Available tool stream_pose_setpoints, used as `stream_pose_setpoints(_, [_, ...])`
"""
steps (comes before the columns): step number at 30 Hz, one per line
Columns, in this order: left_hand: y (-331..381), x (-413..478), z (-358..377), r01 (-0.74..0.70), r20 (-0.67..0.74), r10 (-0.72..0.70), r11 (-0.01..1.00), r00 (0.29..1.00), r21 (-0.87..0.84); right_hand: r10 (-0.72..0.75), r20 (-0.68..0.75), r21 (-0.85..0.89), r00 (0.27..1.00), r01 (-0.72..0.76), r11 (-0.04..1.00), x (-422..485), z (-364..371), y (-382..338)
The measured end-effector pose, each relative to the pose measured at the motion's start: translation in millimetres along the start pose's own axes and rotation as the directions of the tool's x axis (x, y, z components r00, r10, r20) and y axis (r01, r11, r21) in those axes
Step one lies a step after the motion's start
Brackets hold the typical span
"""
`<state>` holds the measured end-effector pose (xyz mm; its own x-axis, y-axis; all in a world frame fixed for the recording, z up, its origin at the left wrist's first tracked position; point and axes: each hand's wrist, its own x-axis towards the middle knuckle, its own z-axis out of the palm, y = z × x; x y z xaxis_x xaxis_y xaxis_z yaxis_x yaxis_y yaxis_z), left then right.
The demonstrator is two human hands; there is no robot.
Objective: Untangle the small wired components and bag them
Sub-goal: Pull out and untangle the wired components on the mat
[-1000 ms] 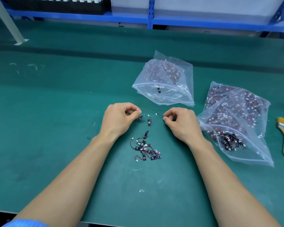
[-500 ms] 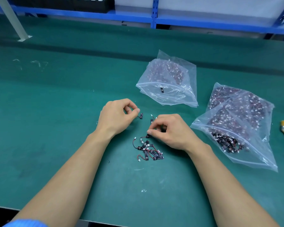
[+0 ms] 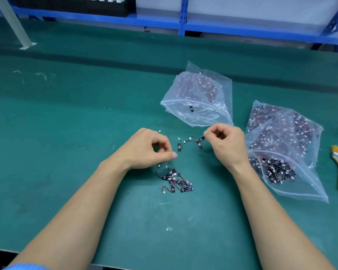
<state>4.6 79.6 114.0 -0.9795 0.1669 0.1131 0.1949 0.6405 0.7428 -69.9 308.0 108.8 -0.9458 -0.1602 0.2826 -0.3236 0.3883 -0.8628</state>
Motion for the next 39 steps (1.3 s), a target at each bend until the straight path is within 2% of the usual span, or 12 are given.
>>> stream_pose_setpoints(3, [6,-2,4,-0.051,0.125,0.047,0.998,0.991,0.027,0.026,-0.128,-0.160,0.992,-0.046,0.986,3,-3,7])
stream_pose_setpoints(5, [8,-2,7,-0.063,0.170,0.052,0.996,0.984,0.059,0.046,-0.154,-0.215,0.987,-0.079,0.973,4,-4,10])
stream_pose_setpoints(11, [6,-1,7,-0.046,0.195,0.022,0.992,0.980,0.119,0.083,-0.163,-0.336,0.983,-0.134,0.932,4,-4,12])
stream_pose_setpoints(17, [4,-1,7,0.007,0.183,-0.027,0.994,0.983,0.110,0.132,-0.115,-0.370,0.984,-0.166,0.914,2,-5,9])
stream_pose_setpoints(20, [4,-2,7,-0.002,0.201,-0.011,0.998,0.979,0.065,0.137,-0.133,-0.385,0.982,-0.178,0.905,1,-5,7])
stream_pose_setpoints(24, [4,-1,4,0.024,0.181,-0.009,0.996,0.983,-0.082,0.173,-0.147,-0.374,0.974,-0.216,0.902,3,-6,8])
stream_pose_setpoints(29, [4,-2,-5,0.023,0.057,-0.006,0.953,0.998,-0.302,0.199,-0.144,-0.364,0.969,-0.239,0.900,4,-6,10])
stream_pose_setpoints(32, [-2,1,-12,0.073,-0.118,-0.121,0.935,0.986,-0.347,0.225,-0.105,-0.400,0.969,-0.249,0.882,4,-6,10])
stream_pose_setpoints(36, [-15,8,-13,0.196,-0.358,-0.311,0.926,0.880,-0.322,0.247,-0.073,-0.484,0.966,-0.251,0.838,3,-8,10])
stream_pose_setpoints(39, [-25,12,-10,0.326,-0.419,-0.418,0.904,0.806,-0.274,0.278,-0.025,-0.522,0.960,-0.250,0.815,2,-9,9])
